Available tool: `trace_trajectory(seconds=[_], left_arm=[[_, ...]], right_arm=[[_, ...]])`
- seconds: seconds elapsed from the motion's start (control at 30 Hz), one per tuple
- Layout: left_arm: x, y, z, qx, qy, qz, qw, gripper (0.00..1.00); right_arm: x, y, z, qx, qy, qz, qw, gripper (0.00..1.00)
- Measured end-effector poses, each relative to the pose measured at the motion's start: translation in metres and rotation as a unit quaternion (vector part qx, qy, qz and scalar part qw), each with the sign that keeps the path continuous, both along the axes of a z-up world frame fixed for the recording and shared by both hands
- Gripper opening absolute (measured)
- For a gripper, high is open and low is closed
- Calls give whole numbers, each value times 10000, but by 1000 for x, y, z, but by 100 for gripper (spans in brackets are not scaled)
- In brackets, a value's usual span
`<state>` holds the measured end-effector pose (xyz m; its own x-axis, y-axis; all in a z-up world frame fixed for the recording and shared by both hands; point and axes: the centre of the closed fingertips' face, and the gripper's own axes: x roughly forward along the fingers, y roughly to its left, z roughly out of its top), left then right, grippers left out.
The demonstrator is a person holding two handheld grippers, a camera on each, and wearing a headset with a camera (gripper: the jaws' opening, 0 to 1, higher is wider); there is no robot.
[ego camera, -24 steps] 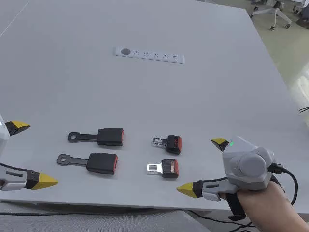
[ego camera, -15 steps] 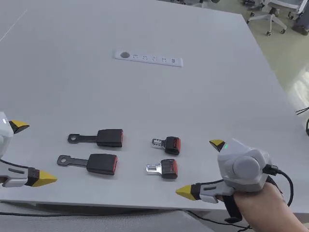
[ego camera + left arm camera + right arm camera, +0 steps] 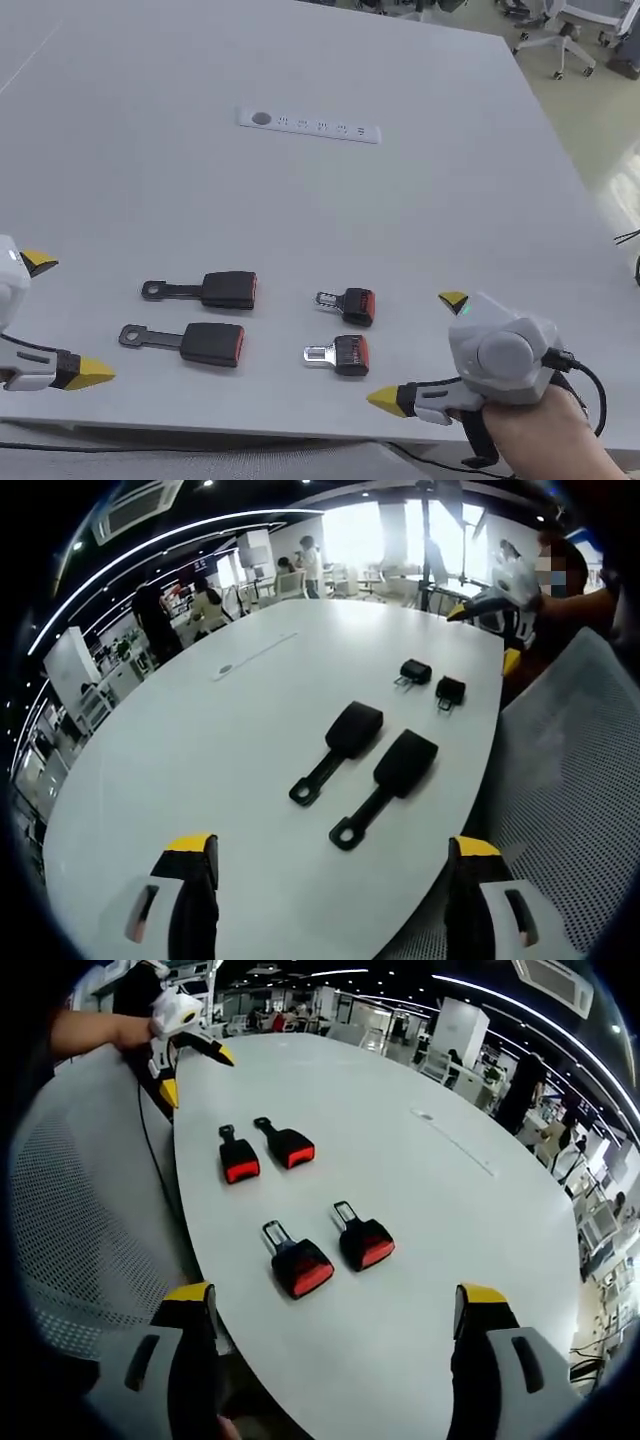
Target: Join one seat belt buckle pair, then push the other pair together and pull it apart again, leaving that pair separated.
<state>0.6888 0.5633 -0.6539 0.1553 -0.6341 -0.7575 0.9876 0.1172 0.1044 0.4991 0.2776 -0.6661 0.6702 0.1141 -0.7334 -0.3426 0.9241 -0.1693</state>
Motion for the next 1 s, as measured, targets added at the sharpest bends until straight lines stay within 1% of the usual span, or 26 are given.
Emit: trace_trajectory(seconds=[0.07,0.17,0.33,0.53,0.6,0.83,1.0], left_arm=[[1,1,0,34,-27,6,10000,96],[1,2,-1,57,-15,20,10000,95],[4,3,0,77,-91,36,9999,95],[6,4,0,93,-125,61,9999,95],[7,4,1,96,-170,48,9998,95],[5,4,0,135,-178,1,9998,93],[3,3,-1,177,-204,-100,9996,92]], right_arm=[[1,-1,0,-14,-7,-31,10000,98],[2,-3,1,-29,-26,-77,10000,98],[2,-3,-3,-12,-1,-112,9999,97],[1,-3,-4,2,0,-131,9999,98],[1,-3,-4,9,7,-131,9999,97],[0,-4,-5,19,-6,-148,9999,97],[-1,-5,-6,33,4,-167,9999,96]])
